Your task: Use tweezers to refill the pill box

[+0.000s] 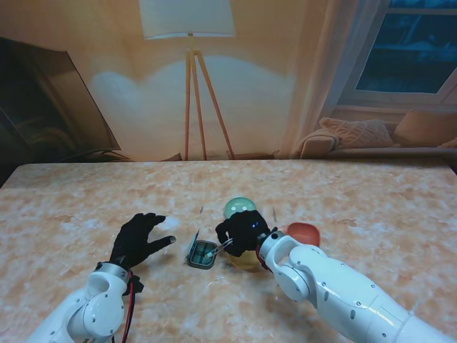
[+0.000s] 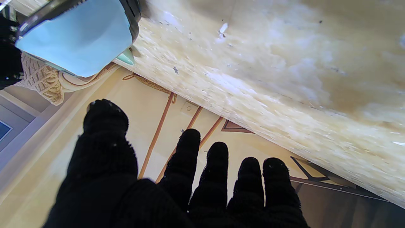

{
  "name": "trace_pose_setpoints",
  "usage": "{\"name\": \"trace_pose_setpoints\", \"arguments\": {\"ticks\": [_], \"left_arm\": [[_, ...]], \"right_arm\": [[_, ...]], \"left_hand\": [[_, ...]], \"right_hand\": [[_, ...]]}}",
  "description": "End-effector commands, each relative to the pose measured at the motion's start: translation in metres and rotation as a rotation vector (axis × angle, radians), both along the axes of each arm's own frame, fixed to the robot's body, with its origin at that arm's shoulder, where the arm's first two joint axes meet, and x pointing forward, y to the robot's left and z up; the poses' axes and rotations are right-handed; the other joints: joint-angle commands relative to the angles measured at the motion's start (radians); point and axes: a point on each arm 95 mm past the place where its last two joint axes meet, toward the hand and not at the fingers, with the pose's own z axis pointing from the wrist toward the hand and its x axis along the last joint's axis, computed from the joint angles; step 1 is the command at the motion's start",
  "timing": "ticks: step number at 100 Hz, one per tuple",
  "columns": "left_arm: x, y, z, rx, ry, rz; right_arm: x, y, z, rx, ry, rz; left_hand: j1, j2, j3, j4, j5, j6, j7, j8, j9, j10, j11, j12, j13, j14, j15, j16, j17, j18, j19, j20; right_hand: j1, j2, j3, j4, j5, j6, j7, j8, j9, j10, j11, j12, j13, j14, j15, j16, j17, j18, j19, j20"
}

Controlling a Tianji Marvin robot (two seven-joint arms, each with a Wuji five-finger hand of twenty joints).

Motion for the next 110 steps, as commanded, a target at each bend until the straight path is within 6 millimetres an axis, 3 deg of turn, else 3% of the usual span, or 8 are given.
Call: {"name": "trace_pose_setpoints", "arguments": {"ticks": [1,19,57,110], "left_arm": [[-0.003,-0.001,-0.003,-0.004,0.016,-0.002],[-0.004,0.0,-0.004,-0.001,0.019,0.002],[-0.006,0.001,-0.005,-0.011,0.018,0.015],[-0.007,0.002,-0.005,-0.011,0.02,0.021]], "right_arm": [[-0.001,0.006,-0.005,-0.003,0.027,-0.002],[0.002,0.009,-0.009,-0.007,0.036,-0.019],[0.005,0.01,-0.014,-0.023,0.08,-0.04],[0.007,0.004,-0.002,-0.01,0.05,-0.049]], "left_hand": [[0.003,0.044,-0.02,0.033,0.023,0.002,-0.024,-0.008,-0.007,-0.015,-0.005,0.003,-0.035,-0.029,0.012,-0.011,-0.018,-0.037,-0.014,-0.01],[0.006,0.044,-0.019,0.033,0.023,0.0,-0.024,-0.008,-0.007,-0.016,-0.004,0.003,-0.036,-0.029,0.013,-0.01,-0.019,-0.038,-0.013,-0.01],[0.015,0.055,-0.019,0.033,0.032,-0.004,-0.018,-0.006,-0.002,-0.018,-0.001,0.005,-0.033,-0.03,0.017,-0.01,-0.018,-0.041,-0.008,-0.008],[0.014,0.048,-0.022,0.033,0.023,-0.001,-0.021,-0.009,-0.008,-0.017,-0.003,0.004,-0.036,-0.03,0.017,-0.011,-0.02,-0.044,-0.008,-0.008]], "right_hand": [[0.054,0.081,0.011,0.048,0.039,-0.117,0.048,0.038,0.01,0.144,0.016,-0.007,0.009,-0.122,0.026,0.012,0.031,-0.141,0.032,0.019],[0.052,0.096,-0.014,0.042,0.026,-0.107,0.036,0.031,0.0,0.131,0.004,-0.008,-0.002,-0.122,0.02,0.011,0.018,-0.137,0.023,0.019],[0.03,0.038,-0.012,-0.007,-0.053,-0.073,0.0,0.017,-0.061,0.116,-0.06,-0.006,-0.071,-0.103,-0.005,0.012,-0.054,-0.107,-0.024,0.017],[0.04,0.055,-0.016,-0.01,-0.028,-0.081,0.005,0.016,-0.039,0.108,-0.057,0.007,-0.061,-0.107,0.003,0.019,-0.054,-0.108,-0.017,0.027]]}}
